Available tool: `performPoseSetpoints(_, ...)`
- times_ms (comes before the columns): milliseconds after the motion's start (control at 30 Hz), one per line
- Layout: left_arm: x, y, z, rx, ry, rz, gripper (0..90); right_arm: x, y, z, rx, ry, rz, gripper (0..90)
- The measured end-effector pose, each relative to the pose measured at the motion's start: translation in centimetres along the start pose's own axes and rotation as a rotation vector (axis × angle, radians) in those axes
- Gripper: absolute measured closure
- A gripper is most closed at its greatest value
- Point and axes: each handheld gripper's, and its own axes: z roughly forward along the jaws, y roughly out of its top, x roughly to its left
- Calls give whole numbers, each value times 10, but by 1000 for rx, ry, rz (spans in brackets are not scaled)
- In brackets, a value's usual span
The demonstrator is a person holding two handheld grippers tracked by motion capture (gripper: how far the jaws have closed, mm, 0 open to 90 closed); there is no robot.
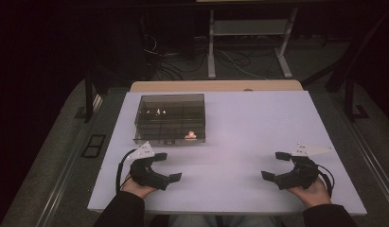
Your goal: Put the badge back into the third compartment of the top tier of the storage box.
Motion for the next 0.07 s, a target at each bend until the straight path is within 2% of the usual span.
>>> performPoseSetpoints(67,1,-1,2,9,-1,2,0,0,0,0,0,0,0,2)
